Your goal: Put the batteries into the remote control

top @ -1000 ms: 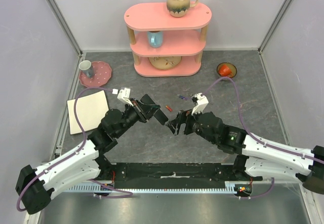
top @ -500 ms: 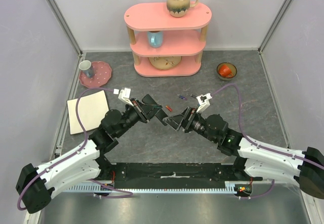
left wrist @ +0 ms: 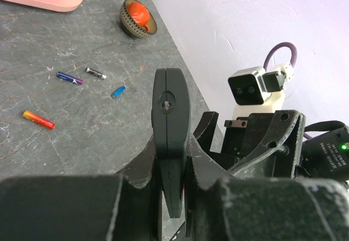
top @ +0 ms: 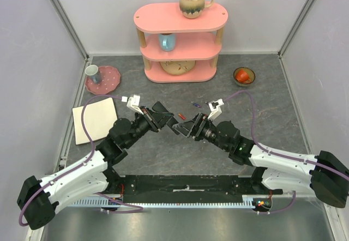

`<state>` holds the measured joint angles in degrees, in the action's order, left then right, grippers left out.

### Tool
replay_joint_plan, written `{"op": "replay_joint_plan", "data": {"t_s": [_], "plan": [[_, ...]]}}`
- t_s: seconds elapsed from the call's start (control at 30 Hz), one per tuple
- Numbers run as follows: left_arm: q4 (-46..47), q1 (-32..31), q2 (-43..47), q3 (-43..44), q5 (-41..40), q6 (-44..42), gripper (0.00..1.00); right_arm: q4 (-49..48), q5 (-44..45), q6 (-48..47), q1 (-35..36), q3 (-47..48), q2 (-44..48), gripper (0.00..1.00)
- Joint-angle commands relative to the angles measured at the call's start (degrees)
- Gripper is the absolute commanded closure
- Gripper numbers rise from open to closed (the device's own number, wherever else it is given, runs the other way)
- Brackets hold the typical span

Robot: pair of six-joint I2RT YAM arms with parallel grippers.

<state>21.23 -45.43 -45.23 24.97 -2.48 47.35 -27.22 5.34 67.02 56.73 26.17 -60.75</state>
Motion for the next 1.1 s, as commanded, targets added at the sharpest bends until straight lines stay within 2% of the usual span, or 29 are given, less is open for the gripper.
{"op": "replay_joint_plan", "data": {"t_s": [0.0, 0.3, 0.57, 0.7, 0.9, 1.07], "plan": [[3.64, 0.17, 0.67, -0.62, -1.39, 0.2, 0.98, -6.79, 0.81, 2.58, -0.83, 0.28, 0.11, 0.16], [4.52, 0.17, 1.02, -1.24, -1.47, 0.37, 0.98, -9.34, -0.95, 4.34, -1.1, 0.72, -3.32, 0.26], [4.78, 0.17, 1.55, -1.24, -2.09, 0.02, 0.98, -9.08, -1.56, 4.87, -1.18, 0.28, -4.02, 0.25], [5.13, 0.17, 1.29, -1.24, -1.83, 0.11, 0.98, -8.9, -1.57, 4.96, -1.18, 0.37, -4.11, 0.27], [5.4, 0.17, 1.73, -1.5, -1.74, 0.46, 0.98, -8.81, -1.92, 5.05, -1.18, 0.55, -4.64, 0.44], [5.4, 0.17, 1.81, -1.15, -1.91, 0.28, 0.98, -9.08, -2.18, 5.22, -1.1, 0.37, -5.08, 0.49]]}}
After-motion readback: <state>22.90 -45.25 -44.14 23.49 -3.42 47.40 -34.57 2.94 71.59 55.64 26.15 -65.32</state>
